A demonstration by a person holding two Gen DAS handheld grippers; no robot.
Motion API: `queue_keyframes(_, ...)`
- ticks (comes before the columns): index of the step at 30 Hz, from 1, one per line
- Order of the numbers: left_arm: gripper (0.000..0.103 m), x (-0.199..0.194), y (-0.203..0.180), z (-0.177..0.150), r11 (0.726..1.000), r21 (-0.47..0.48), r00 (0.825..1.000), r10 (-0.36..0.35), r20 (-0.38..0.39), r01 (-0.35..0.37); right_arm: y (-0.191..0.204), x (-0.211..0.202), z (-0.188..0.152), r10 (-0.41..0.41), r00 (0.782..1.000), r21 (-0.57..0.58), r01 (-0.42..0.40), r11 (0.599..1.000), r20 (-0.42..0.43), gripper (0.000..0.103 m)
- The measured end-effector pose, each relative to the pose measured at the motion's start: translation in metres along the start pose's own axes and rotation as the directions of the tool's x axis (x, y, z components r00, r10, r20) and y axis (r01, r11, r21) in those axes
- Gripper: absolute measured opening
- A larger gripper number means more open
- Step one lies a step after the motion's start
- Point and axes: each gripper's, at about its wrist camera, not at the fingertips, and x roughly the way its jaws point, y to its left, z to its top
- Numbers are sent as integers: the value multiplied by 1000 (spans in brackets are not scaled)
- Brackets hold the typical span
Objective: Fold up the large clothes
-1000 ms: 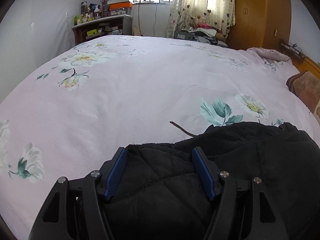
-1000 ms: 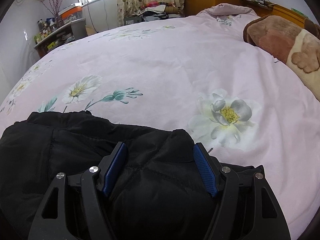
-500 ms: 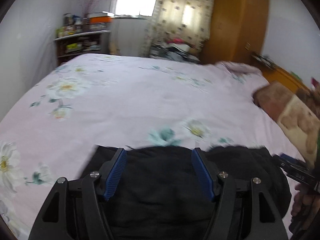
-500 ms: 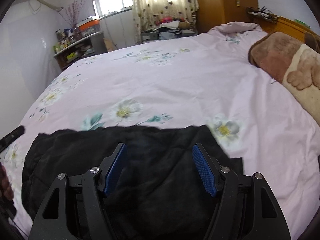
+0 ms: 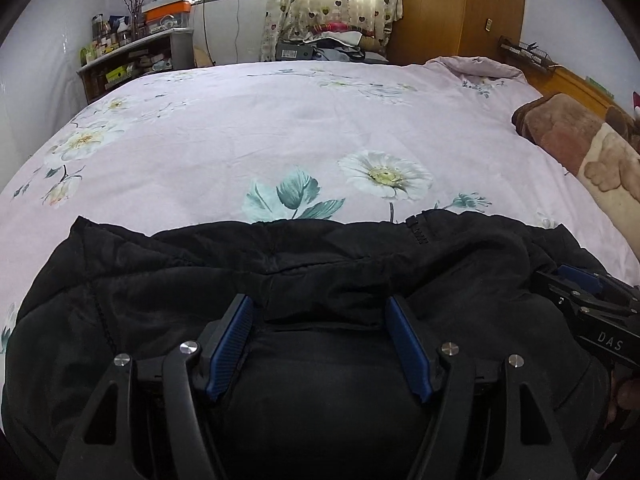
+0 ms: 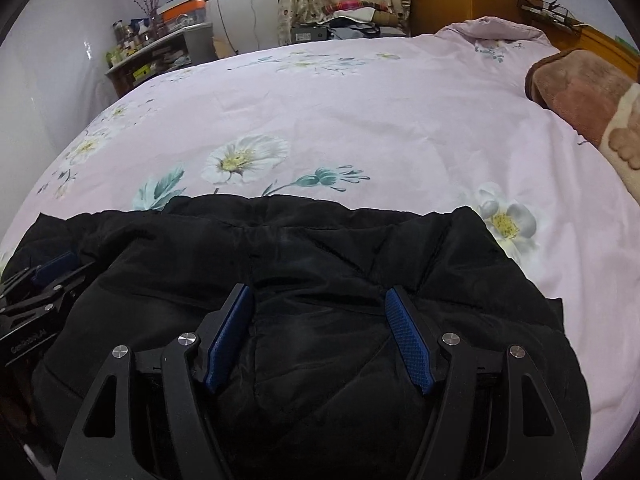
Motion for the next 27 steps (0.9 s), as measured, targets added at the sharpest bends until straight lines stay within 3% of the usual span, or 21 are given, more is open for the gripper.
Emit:
queue_keyframes(4, 70, -15, 2, 14, 1000, 7, 999, -16, -50, 17, -3, -10, 2, 4, 1000, -11, -4, 1000, -3, 68)
queue_keyframes(6, 69, -38, 15, 24, 1000, 10, 1000, -16, 4, 16, -6, -28, 6, 9, 1000, -12, -9, 1000, 14, 68)
queue_keyframes(8, 69, -55, 36, 29, 999, 23, 997, 34, 76, -36, -15, -49, 10, -4, 998, -4, 4, 1000, 68, 68)
queue_keyframes(10, 69, -50, 59, 29, 992, 32, 991, 118, 70, -121, -32, -59, 11, -53, 994, 10, 52, 999, 100, 68)
queue_keyframes(12, 69, -34, 85, 20, 986, 6, 986, 168, 17, -168, -52, -50, 8, -98, 993, 47, 96, 994, 64, 68)
queue_keyframes(15, 73, -21, 108, 4, 989, -71, 991, 134, 10, -133, -74, -30, -2, -101, 994, 94, 98, 991, 32, 68)
queue_keyframes(24, 75, -3, 109, -7, 983, -109, 988, 151, 35, -147, -82, -3, -8, -77, 997, 137, 72, 988, 28, 68)
queue_keyframes(27, 75, -13, 103, -1, 978, -90, 981, 192, 24, -189, -81, -12, -8, -92, 995, 135, 88, 987, 30, 68)
